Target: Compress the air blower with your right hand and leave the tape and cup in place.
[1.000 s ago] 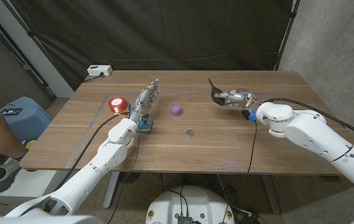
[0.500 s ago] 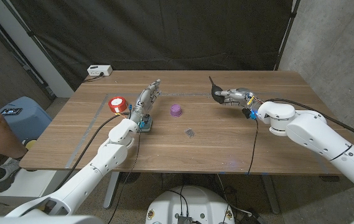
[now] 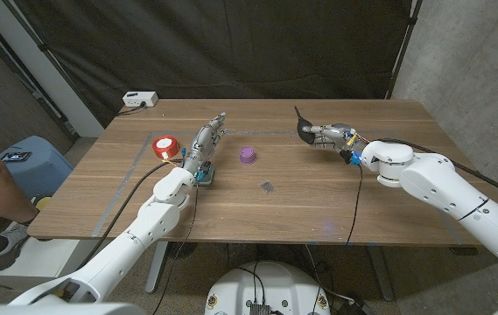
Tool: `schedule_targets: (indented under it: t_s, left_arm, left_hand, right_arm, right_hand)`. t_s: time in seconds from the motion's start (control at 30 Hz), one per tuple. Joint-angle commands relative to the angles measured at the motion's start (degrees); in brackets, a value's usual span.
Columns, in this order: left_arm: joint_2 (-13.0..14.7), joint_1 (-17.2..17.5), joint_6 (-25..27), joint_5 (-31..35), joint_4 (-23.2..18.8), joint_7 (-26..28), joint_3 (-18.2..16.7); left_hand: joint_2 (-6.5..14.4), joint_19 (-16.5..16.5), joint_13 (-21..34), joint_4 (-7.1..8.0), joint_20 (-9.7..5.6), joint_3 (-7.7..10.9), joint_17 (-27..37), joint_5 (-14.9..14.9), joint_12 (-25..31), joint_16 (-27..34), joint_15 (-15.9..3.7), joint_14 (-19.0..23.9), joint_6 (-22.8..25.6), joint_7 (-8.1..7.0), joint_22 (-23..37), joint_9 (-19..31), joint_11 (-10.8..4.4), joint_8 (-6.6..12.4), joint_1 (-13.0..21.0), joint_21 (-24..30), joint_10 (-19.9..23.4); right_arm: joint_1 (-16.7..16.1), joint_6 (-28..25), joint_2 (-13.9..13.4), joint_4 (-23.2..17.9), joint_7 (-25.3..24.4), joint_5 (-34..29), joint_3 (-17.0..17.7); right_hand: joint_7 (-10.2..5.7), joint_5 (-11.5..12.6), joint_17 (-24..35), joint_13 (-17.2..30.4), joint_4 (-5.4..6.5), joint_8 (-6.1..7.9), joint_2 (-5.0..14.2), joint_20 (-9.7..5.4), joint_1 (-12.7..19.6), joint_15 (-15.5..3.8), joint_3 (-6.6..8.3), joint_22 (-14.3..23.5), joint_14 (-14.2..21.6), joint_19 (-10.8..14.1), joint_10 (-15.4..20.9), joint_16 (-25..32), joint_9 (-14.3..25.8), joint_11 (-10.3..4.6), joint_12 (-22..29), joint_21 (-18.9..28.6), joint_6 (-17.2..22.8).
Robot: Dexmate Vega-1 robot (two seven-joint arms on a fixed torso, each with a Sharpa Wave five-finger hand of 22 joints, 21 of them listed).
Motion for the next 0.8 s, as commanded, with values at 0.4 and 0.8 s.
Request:
schedule_targets:
  t_s: [0.4,0.8]
  left_arm:
    - [-0.3,0.2,0.3,-0.2,0.0,0.5,0.0]
    - [-0.7,-0.1,0.6,-0.2,0.2,0.4,0.4]
  left_hand:
    - [0.2,0.2,0.3,0.21,0.17,0.15,0.2,0.3,0.2,0.1,-0.02,0.4,0.9,0.21,0.2,0.1,0.04,0.14,0.8,0.1,0.2]
    - [0.2,0.2,0.3,0.23,0.18,0.19,0.2,0.3,0.1,0.1,0.00,0.5,0.9,0.17,0.2,0.2,0.04,0.04,0.9,0.1,0.2]
  right_arm:
    - [2.3,2.5,1.9,5.5,4.2,3.3,-0.9]
    - [2.2,3.5,2.8,8.2,5.8,6.3,-0.2]
  right_hand:
    - [0.43,-0.4,0.6,0.2,0.30,-0.16,0.21,0.20,-0.8,-1.63,-0.39,0.1,-0.5,-0.2,-0.4,-0.2,0.2,0.26,0.1,-0.2,-0.2]
    - [0.57,-0.5,0.7,0.2,0.24,-0.23,0.27,0.37,-0.8,-1.45,-0.52,0.2,-0.4,-0.3,-0.5,-0.2,0.1,0.37,0.1,-0.2,-0.3]
